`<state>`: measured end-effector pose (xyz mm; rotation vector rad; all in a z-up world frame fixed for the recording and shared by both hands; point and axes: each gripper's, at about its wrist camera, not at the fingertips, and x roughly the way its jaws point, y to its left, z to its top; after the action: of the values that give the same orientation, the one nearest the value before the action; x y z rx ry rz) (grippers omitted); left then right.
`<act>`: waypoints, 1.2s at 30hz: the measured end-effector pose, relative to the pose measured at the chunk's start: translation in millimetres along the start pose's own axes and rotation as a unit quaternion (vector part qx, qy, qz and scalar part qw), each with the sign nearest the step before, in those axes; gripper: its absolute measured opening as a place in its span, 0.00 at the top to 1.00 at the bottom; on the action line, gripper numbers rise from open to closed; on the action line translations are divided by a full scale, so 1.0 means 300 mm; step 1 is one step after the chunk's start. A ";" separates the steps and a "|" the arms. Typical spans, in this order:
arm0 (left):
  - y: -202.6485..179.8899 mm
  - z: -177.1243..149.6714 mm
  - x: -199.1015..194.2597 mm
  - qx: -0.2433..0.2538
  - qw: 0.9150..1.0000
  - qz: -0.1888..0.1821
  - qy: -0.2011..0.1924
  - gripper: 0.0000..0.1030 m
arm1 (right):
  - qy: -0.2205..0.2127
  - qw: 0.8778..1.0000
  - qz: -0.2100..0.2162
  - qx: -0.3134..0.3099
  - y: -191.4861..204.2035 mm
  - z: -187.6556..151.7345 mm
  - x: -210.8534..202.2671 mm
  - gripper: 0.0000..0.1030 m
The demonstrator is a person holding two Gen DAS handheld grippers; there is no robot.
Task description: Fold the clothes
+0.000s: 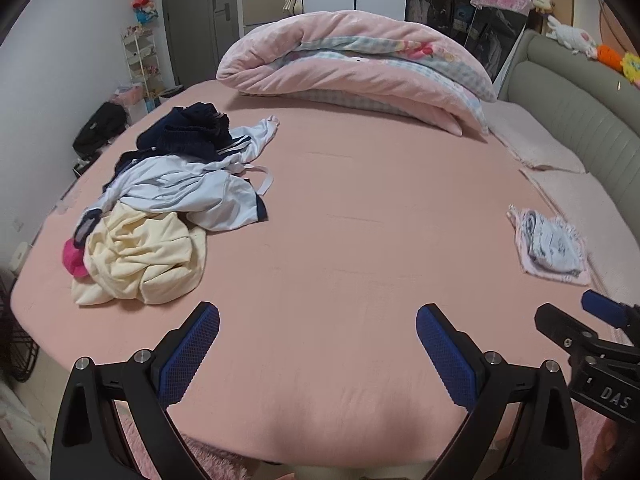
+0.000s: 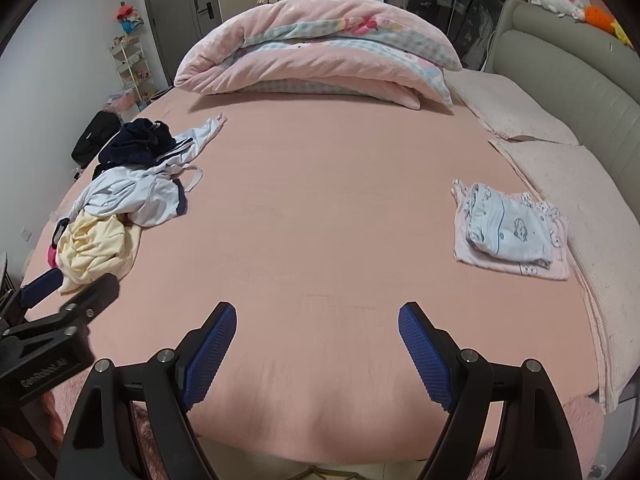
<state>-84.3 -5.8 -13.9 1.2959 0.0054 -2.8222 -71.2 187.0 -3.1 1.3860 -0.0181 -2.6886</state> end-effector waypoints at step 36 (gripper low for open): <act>-0.134 -0.223 -0.123 -0.012 1.000 -0.010 0.023 0.03 | 0.005 0.999 -0.031 0.033 -0.041 -0.242 -0.123 0.19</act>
<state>-10.8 36.8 -30.1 1.3627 0.0524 -2.7992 7.7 206.3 -16.2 1.4409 -0.0653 -2.7552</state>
